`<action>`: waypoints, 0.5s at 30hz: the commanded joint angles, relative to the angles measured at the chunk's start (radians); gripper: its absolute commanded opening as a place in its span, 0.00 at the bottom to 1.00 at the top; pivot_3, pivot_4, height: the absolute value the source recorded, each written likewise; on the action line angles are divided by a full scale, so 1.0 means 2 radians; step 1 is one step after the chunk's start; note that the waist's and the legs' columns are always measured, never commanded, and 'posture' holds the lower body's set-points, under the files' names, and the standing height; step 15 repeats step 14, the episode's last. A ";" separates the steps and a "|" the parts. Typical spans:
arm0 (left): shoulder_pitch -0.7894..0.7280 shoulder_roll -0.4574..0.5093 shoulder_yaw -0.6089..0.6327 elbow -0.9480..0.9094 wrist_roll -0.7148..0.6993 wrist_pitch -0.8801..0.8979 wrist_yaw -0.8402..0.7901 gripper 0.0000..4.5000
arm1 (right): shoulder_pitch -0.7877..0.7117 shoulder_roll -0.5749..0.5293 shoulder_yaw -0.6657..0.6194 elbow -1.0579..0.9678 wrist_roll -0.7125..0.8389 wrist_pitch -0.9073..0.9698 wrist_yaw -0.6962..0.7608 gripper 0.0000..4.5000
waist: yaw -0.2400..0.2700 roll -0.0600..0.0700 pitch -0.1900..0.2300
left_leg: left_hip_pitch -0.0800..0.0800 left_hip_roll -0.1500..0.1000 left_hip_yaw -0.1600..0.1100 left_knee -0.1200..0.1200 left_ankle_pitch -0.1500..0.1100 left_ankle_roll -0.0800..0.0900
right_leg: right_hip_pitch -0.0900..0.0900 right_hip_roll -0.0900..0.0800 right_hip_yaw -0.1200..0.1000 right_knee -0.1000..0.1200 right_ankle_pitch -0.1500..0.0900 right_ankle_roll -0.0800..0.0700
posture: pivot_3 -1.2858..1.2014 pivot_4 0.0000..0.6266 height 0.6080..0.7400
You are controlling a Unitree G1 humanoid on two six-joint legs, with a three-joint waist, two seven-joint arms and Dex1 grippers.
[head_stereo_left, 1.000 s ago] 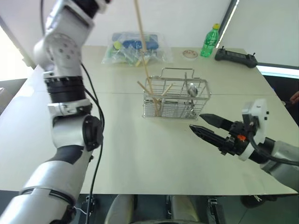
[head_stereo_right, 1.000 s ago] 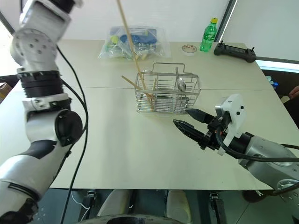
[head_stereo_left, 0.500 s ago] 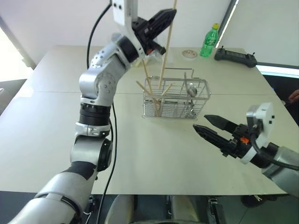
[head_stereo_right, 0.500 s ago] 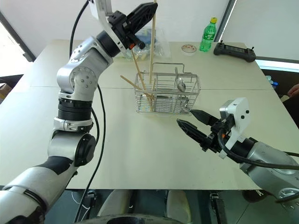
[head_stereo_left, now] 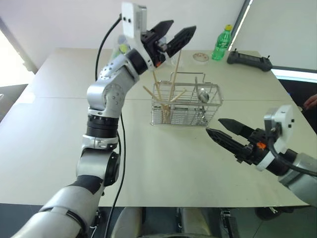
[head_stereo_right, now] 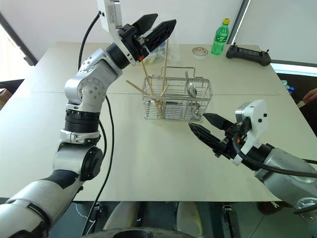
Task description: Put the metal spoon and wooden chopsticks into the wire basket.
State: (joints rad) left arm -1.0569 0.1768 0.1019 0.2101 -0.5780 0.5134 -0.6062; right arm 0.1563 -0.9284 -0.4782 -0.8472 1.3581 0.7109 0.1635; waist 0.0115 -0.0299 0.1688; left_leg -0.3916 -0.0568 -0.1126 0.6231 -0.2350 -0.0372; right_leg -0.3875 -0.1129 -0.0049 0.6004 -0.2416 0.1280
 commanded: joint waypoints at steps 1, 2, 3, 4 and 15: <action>-0.010 0.094 0.013 -0.026 -0.018 0.022 -0.099 0.98 | -0.003 -0.027 -0.063 0.026 -0.005 0.001 0.035 0.66 | -0.002 0.000 0.000 | 0.000 0.000 0.000 0.000 0.000 0.000 | 0.000 0.000 0.000 0.000 0.000 0.000 | 0.52 0.24 0.86; -0.011 0.126 0.011 -0.024 -0.015 0.021 -0.134 0.98 | -0.002 -0.034 -0.078 0.035 -0.007 0.004 0.046 0.66 | -0.004 0.001 0.000 | 0.000 0.000 0.000 0.000 0.000 0.000 | 0.000 0.000 0.000 0.000 0.000 -0.001 | 0.52 0.24 0.86; -0.010 0.166 0.006 -0.017 -0.009 0.017 -0.176 0.98 | 0.001 -0.042 -0.094 0.046 -0.010 0.008 0.060 0.66 | -0.004 0.001 0.000 | 0.000 0.001 0.001 0.000 0.000 0.000 | -0.001 0.001 0.000 0.000 0.000 -0.001 | 0.52 0.24 0.86; -0.007 0.211 -0.001 -0.007 0.001 0.006 -0.227 0.98 | 0.005 -0.051 -0.112 0.059 -0.016 0.014 0.078 0.66 | -0.005 0.001 0.000 | 0.000 0.001 0.001 -0.001 0.000 0.000 | -0.001 0.001 0.000 0.000 0.000 -0.001 | 0.52 0.24 0.86; 0.086 0.397 -0.059 -0.009 0.066 -0.059 -0.452 0.98 | -0.002 -0.084 -0.159 0.135 -0.076 0.038 0.191 0.66 | 0.005 0.003 -0.001 | 0.000 0.001 0.000 -0.002 0.000 0.000 | 0.000 -0.001 0.000 -0.002 -0.001 -0.002 | 0.52 0.24 0.86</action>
